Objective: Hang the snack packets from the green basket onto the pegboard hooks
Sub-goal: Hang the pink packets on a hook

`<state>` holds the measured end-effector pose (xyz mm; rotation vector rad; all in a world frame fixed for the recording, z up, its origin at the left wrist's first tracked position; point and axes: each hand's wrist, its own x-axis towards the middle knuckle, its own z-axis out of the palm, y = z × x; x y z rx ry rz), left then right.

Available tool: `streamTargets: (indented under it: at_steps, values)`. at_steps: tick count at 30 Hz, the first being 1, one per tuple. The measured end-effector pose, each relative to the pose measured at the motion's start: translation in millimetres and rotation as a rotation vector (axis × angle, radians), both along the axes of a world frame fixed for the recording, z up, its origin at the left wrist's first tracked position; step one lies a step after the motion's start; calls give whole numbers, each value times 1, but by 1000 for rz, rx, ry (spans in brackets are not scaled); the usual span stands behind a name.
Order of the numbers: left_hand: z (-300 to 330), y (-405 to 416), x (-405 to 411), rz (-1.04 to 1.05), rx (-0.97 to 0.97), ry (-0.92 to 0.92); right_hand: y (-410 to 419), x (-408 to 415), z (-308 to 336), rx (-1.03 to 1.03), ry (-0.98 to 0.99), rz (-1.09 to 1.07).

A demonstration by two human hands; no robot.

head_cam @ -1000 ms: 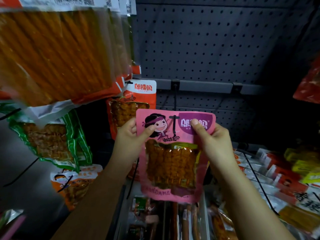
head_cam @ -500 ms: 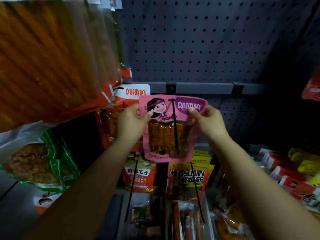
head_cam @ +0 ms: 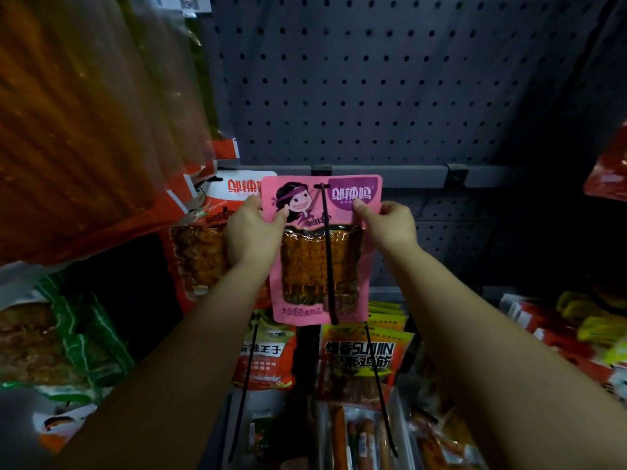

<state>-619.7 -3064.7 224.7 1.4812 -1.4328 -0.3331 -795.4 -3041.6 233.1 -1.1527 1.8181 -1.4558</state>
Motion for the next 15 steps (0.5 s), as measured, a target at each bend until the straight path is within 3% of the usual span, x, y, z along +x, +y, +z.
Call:
streamTargets:
  at_steps: [8,12,15]
  values:
    - [-8,32,13,-36,-98,176,28,-10,-22,-7,-50,-33]
    - [-19,85,-5,-326,-123,358,87,-14,-37,-104,-136,39]
    - [-40,139,-35,-559,-31,306,152,-31,-53,-149,-148,107]
